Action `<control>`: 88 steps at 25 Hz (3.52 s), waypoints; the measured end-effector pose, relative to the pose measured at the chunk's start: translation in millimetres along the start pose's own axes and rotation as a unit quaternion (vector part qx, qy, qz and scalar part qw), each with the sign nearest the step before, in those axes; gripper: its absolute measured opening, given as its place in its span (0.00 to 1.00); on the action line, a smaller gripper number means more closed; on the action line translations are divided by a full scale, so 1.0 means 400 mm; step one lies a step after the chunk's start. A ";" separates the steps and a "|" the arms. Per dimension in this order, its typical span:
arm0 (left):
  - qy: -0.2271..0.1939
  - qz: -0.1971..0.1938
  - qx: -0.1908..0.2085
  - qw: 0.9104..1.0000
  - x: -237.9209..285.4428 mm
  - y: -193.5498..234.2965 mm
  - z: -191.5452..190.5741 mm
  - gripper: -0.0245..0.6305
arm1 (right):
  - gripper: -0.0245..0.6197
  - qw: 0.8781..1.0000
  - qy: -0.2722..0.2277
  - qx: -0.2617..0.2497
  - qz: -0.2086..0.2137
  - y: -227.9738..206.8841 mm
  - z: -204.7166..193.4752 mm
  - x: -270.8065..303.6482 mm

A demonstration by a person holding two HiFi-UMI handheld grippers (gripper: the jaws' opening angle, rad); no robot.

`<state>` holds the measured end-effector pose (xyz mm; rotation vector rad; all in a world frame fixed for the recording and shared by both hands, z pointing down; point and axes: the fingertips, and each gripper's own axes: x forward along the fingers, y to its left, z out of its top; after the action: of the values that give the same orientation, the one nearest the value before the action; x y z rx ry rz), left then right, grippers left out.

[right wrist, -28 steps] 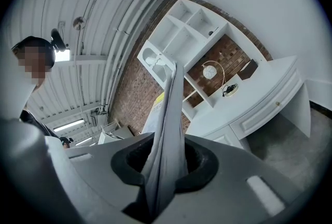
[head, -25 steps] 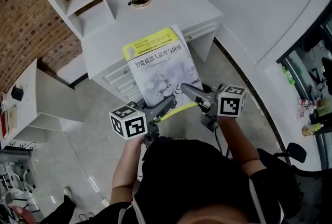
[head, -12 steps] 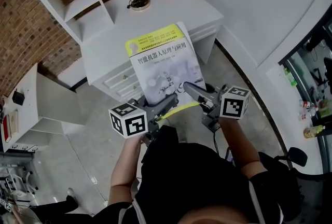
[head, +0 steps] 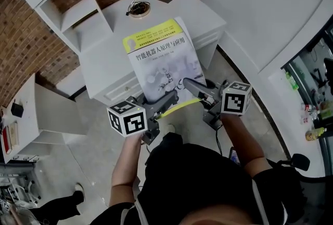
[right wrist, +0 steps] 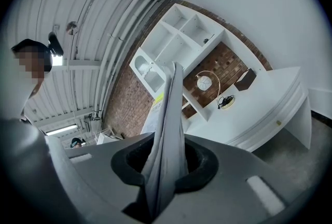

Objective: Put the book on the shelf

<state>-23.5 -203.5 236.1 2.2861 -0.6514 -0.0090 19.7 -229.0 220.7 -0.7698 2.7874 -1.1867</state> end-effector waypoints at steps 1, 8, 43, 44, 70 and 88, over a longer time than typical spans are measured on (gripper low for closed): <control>0.003 -0.002 -0.001 1.000 -0.002 0.000 0.000 0.21 | 0.16 1.000 -0.002 0.001 -0.003 0.001 -0.001 0.001; 0.003 -0.023 0.009 1.000 -0.012 -0.003 0.008 0.21 | 0.17 1.000 -0.012 -0.009 -0.020 0.014 0.003 0.003; -0.020 -0.058 0.082 0.995 -0.016 0.025 0.011 0.22 | 0.16 0.993 -0.075 -0.082 -0.028 0.017 -0.003 0.014; -0.020 -0.058 0.086 0.994 -0.016 0.029 0.008 0.22 | 0.16 0.993 -0.078 -0.082 -0.026 0.014 -0.006 0.015; -0.055 -0.002 0.137 0.989 -0.001 0.029 -0.010 0.22 | 0.17 0.984 -0.084 -0.157 -0.010 0.000 -0.016 0.004; -0.012 0.011 0.137 0.990 -0.013 0.035 -0.014 0.22 | 0.16 0.983 -0.106 -0.146 -0.022 0.012 -0.031 0.014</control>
<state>-33.0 -205.6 248.6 2.5445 -0.7291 0.0663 10.1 -220.4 227.1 -0.9188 2.8072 -0.6576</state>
